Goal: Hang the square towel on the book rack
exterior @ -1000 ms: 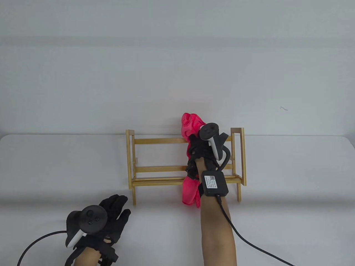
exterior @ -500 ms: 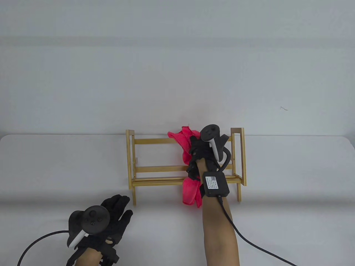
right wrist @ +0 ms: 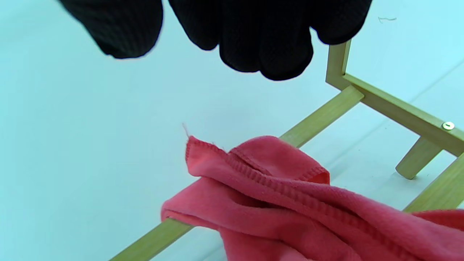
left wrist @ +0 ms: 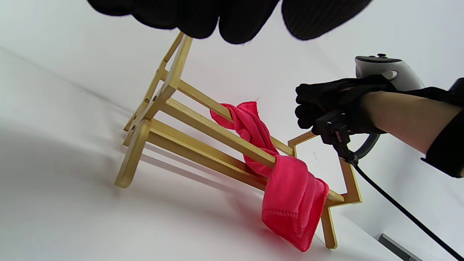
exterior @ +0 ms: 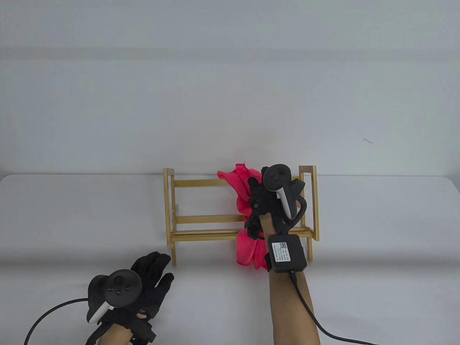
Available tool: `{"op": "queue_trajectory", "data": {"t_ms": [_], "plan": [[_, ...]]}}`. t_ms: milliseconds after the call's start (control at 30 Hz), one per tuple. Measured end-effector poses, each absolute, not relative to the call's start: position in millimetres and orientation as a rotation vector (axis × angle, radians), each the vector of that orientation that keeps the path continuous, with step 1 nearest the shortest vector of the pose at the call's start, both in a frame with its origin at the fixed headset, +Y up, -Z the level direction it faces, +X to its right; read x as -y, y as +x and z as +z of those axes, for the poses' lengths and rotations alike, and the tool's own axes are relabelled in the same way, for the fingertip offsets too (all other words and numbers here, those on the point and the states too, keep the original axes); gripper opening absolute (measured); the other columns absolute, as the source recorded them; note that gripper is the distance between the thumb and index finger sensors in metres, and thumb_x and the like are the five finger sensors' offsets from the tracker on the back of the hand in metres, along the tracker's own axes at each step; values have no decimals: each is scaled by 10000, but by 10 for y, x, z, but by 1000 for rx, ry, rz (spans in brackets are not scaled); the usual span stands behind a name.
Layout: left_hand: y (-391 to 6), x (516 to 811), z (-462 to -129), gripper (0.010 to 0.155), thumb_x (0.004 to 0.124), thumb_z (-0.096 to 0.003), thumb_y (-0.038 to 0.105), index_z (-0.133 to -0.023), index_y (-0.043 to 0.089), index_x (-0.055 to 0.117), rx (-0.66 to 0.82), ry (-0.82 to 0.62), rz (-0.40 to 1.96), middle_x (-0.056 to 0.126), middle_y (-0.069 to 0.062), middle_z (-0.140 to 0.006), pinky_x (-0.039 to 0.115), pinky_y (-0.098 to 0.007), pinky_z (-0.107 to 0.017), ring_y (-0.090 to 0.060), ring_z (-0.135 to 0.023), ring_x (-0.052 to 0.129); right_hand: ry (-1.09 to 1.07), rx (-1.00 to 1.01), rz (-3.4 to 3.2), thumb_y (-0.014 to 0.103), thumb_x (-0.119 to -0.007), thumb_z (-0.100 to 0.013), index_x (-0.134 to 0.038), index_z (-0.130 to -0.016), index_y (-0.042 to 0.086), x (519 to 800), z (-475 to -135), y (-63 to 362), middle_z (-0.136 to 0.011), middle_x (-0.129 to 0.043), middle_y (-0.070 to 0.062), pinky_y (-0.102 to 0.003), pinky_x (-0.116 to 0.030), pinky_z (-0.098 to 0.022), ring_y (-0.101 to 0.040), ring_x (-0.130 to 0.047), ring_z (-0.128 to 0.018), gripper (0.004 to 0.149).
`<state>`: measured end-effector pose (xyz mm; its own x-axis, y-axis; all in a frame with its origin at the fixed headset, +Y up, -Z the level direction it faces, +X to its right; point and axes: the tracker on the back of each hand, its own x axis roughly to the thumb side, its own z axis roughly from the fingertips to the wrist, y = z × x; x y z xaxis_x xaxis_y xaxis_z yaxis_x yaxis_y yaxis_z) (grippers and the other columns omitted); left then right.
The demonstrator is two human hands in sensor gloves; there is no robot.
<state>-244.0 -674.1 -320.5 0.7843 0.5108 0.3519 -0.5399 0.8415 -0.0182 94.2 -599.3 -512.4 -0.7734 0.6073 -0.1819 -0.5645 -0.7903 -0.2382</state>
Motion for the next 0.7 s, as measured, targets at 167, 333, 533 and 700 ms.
{"op": "queue_trajectory", "data": {"t_ms": [167, 333, 533, 700], "plan": [[-2447, 6746, -3210, 631, 658, -572, 438, -1076, 112, 465, 364, 109, 585, 483, -213, -1072, 536, -603, -679, -468, -972, 508, -253, 224, 2414, 494, -734, -455, -533, -992, 230, 5993, -4821, 949, -982, -640, -42, -513, -546, -703, -287, -755, -885, 631], [-2461, 6784, -3220, 638, 659, -572, 437, -1078, 114, 444, 361, 125, 617, 472, -208, -1074, 538, -601, -678, -466, -973, 505, -164, 210, 2395, 497, -733, -454, -522, -996, 231, 6037, -4521, 907, -1000, -606, -49, -520, -531, -707, -296, -722, -908, 640], [-2447, 6852, -3250, 640, 658, -572, 436, -1078, 111, 440, 357, 113, 646, 467, -211, -1073, 539, -599, -677, -465, -972, 503, -86, 233, 2379, 497, -732, -454, -519, -997, 231, 6066, -4139, 917, -1009, -586, -49, -526, -515, -713, -301, -701, -921, 641], [-2420, 6896, -3265, 638, 657, -572, 436, -1077, 111, 442, 363, 94, 666, 470, -210, -1072, 539, -598, -677, -464, -972, 504, -39, 251, 2388, 504, -732, -452, -504, -1001, 234, 6158, -3845, 964, -1020, -560, -50, -532, -498, -718, -304, -673, -938, 653]]}}
